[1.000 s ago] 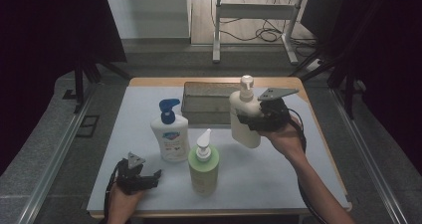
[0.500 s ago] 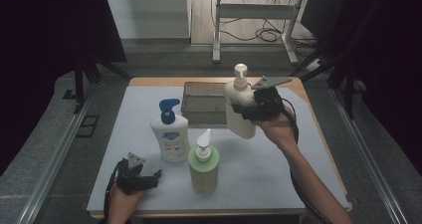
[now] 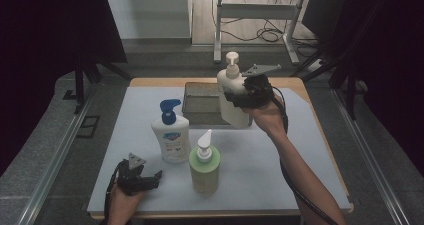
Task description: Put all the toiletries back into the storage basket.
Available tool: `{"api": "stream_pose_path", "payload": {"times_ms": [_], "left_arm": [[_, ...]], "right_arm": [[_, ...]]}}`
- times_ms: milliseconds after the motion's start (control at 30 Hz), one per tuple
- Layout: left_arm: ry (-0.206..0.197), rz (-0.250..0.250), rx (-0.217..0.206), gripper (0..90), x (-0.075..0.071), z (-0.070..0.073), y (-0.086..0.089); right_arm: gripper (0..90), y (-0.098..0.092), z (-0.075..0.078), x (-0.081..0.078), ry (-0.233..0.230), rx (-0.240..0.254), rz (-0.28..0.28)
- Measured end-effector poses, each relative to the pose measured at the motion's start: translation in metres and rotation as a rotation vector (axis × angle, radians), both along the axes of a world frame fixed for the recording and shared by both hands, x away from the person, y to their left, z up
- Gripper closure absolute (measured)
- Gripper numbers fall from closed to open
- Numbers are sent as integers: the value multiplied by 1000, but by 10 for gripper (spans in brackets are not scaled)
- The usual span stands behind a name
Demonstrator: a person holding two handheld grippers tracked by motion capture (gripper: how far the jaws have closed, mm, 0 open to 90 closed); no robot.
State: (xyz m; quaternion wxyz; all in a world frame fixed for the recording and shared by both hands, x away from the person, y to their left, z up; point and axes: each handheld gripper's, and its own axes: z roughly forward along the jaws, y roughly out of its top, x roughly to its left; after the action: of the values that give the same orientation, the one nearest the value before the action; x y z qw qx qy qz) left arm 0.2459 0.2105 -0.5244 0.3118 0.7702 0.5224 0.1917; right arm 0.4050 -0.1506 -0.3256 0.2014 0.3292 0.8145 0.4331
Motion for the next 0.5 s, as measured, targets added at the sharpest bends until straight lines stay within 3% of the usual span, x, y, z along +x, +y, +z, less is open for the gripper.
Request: {"api": "stream_pose_path", "payload": {"times_ms": [500], "left_arm": [[0,0,0,113,0,0,0]], "right_arm": [[396,21,2,29,-12,0,-33]]}}
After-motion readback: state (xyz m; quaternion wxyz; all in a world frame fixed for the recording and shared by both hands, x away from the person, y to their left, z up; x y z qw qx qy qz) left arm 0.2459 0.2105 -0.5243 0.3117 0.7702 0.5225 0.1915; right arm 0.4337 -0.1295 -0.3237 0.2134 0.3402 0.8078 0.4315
